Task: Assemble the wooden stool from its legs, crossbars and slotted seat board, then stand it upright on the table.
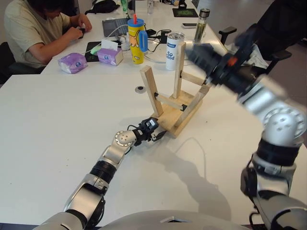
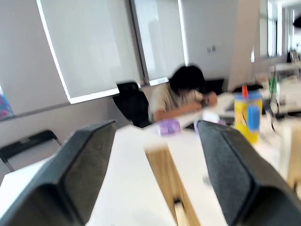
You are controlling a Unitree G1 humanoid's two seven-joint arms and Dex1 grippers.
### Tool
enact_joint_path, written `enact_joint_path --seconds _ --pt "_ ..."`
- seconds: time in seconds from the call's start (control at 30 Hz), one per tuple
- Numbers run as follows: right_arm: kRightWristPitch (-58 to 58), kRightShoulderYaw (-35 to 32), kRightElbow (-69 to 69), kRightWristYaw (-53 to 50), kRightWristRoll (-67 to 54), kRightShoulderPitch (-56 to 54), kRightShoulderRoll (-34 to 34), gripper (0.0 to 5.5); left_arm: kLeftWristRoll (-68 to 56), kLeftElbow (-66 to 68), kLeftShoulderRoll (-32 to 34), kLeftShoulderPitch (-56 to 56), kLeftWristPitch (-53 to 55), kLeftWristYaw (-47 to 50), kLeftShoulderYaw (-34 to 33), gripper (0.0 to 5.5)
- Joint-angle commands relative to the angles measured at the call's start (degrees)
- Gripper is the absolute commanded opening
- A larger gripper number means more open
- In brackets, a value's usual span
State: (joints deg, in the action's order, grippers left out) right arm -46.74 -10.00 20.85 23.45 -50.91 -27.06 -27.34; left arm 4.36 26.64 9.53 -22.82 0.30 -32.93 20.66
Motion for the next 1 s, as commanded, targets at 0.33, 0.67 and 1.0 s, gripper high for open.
enact_joint_path --seconds 0.33,0.67,1.0 --pt "3.76 -14.29 -11.86 -6.06 -20.41 -29.35 2.89 3.20 1.46 10.42 2.48 2.51 6.26 0.62 -2.39 3.58" --pt "-8.74 20.97 -11.35 -18.35 -2.44 0.01 3.07 3.20 1.90 13.47 2.23 0.22 5.15 0.18 -2.73 3.58" --pt "3.01 0.86 -14.40 -10.31 -14.02 -10.25 8.81 3.20 2.31 14.74 1.79 0.49 3.75 0.03 -2.21 3.58"
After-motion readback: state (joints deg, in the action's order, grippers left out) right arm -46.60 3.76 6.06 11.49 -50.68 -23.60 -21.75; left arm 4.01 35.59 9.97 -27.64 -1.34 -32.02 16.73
